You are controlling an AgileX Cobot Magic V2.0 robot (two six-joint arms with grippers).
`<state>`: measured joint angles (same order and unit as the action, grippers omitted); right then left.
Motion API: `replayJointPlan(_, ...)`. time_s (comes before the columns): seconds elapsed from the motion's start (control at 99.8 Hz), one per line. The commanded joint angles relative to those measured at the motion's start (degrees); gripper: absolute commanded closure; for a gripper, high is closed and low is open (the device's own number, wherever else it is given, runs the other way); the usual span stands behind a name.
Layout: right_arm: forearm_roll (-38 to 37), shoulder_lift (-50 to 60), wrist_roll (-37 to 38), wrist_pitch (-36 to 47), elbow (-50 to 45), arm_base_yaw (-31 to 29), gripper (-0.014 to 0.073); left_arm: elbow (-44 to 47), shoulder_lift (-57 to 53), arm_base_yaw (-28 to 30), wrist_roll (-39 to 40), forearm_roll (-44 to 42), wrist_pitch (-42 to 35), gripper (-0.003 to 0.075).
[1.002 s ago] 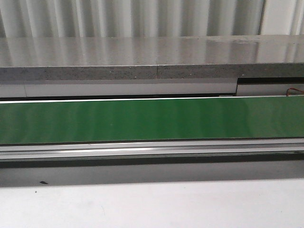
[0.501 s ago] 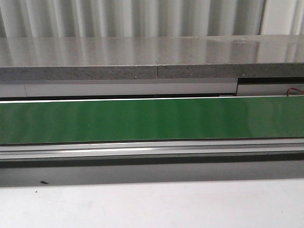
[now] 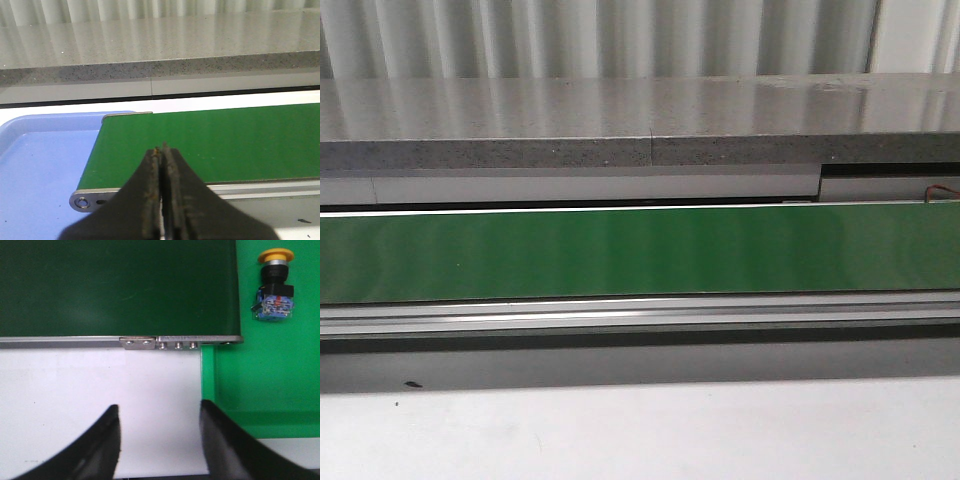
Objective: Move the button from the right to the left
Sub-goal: 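Close the right gripper on the yellow-capped button's black body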
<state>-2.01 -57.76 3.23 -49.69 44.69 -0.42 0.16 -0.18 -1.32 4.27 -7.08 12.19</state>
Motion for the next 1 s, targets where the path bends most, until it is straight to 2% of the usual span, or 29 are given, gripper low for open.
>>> replayJointPlan(0.0,-0.1,-2.4,-0.7,1.2,3.6,0.0,0.0067,2.3,-1.9,-0.4,0.0,0.4,-4.4,0.0741)
replayJointPlan(0.341,0.7,-13.9,-0.7,-0.8,12.2,-1.8,0.0067,2.3,-1.9,-0.4,0.0,0.4,-4.4,0.0741)
replayJointPlan(0.772,-0.2,-28.1,-1.8,-3.6,23.7,-19.5,0.0067,2.3,-1.9,-0.4,0.0,0.4,-4.4,0.0741)
replayJointPlan(0.992,0.0,-34.7,-3.2,-3.4,26.6,-22.8,0.0067,2.3,-1.9,-0.4,0.0,0.4,-4.4,0.0741)
